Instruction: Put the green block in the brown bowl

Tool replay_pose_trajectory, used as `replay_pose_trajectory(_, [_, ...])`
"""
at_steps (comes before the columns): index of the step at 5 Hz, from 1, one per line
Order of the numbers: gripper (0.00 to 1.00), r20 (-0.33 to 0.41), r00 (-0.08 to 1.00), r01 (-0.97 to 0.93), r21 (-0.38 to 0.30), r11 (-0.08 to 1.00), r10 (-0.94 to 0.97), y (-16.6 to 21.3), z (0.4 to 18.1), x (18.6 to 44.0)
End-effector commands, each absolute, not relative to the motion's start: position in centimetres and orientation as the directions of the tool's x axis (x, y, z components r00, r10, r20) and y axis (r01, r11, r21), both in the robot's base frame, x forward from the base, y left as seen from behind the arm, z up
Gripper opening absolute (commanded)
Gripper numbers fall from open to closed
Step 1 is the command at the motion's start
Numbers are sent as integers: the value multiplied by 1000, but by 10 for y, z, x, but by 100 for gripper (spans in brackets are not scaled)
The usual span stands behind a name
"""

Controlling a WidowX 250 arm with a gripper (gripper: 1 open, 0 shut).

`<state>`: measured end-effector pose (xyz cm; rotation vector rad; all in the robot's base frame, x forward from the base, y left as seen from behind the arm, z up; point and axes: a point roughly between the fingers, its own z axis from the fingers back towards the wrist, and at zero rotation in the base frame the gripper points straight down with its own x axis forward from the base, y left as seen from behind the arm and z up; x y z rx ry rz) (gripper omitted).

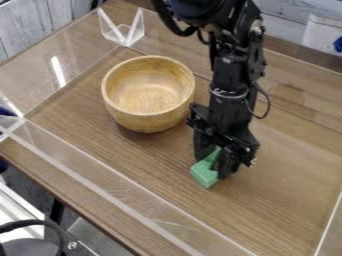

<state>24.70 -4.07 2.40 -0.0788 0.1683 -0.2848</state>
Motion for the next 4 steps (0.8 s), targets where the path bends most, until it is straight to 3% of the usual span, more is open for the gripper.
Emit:
replay_pose_trajectory(1, [0,-61,956,282,-93,955,-288,-39,47,261])
replay_pose_trajectory(4, [0,-42,959,277,-102,956,-282,-36,53,265])
